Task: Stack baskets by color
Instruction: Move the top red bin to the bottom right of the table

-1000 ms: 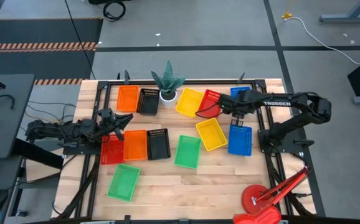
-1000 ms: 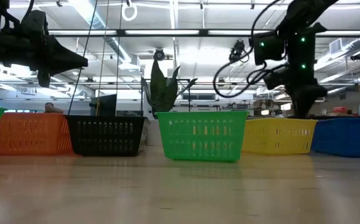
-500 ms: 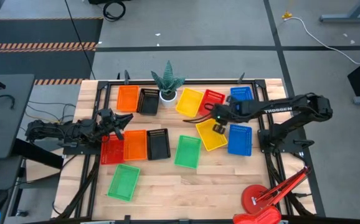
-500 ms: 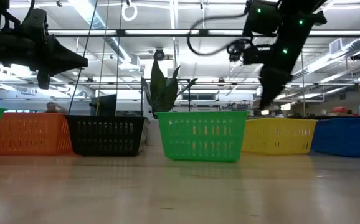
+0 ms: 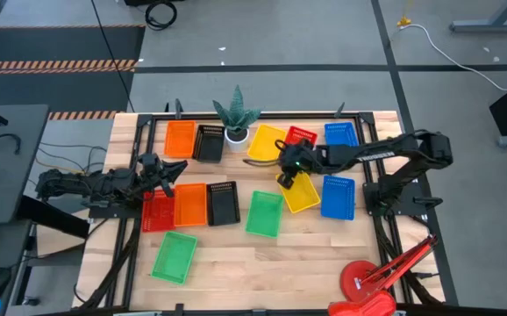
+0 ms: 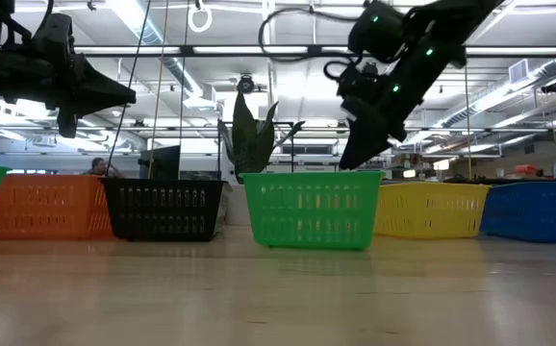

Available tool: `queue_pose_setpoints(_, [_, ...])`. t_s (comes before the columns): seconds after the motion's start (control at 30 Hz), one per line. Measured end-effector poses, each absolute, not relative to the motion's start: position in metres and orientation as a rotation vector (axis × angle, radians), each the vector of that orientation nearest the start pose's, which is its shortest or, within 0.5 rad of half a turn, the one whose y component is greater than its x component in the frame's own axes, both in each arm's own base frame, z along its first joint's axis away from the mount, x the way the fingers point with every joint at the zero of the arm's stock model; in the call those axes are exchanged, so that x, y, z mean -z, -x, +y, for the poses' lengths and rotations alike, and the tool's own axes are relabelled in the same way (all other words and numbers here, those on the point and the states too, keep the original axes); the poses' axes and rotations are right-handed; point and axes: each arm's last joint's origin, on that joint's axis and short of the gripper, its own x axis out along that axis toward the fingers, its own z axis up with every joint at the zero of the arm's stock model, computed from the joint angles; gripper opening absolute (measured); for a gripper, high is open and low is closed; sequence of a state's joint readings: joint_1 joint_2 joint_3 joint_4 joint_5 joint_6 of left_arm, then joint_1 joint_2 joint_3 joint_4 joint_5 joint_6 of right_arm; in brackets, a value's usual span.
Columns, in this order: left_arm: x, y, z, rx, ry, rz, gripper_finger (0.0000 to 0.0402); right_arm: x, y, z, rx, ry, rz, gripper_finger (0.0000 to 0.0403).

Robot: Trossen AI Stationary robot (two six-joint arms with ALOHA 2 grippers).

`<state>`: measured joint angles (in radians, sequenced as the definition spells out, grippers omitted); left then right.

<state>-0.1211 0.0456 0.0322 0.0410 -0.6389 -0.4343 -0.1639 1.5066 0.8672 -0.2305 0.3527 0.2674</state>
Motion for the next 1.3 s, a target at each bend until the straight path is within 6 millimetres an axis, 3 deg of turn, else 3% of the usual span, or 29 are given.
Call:
queue_pose_setpoints(0.23, [-0.175, -0.094, 0.006, -0.504, 0.436, -0.139, 0.0035, -0.173, -0.298, -0.088, 0.699, -0.208, 0.885, 0.0188])
queue_pose_setpoints(0.4, [-0.175, -0.094, 0.006, -0.502, 0.466, -0.146, 0.0038, -0.156, -0.297, -0.102, 0.725, -0.218, 0.947, 0.0195])
queue_pose_setpoints(0.5, [-0.175, -0.094, 0.006, -0.502, 0.467, -0.147, 0.0036, -0.151, -0.297, -0.105, 0.721, -0.197, 0.976, 0.0172])
queue_pose_setpoints(0.63, [-0.175, -0.094, 0.006, -0.502, 0.468, -0.147, 0.0031, -0.149, -0.298, -0.104, 0.702, -0.168, 0.991, 0.0097])
queue_pose_setpoints(0.77, [-0.175, -0.094, 0.006, -0.502, 0.468, -0.147, 0.0031, -0.156, -0.302, -0.085, 0.665, -0.139, 0.967, 0.0013])
queue_pose_setpoints(1.07, [-0.175, -0.094, 0.006, -0.502, 0.468, -0.147, 0.0038, -0.189, -0.306, -0.018, 0.663, -0.008, 0.791, 0.0008])
queue_pose_setpoints(1.3, [-0.175, -0.094, 0.006, -0.502, 0.467, -0.147, 0.003, -0.23, -0.32, 0.038, 0.506, 0.059, 0.657, 0.0005])
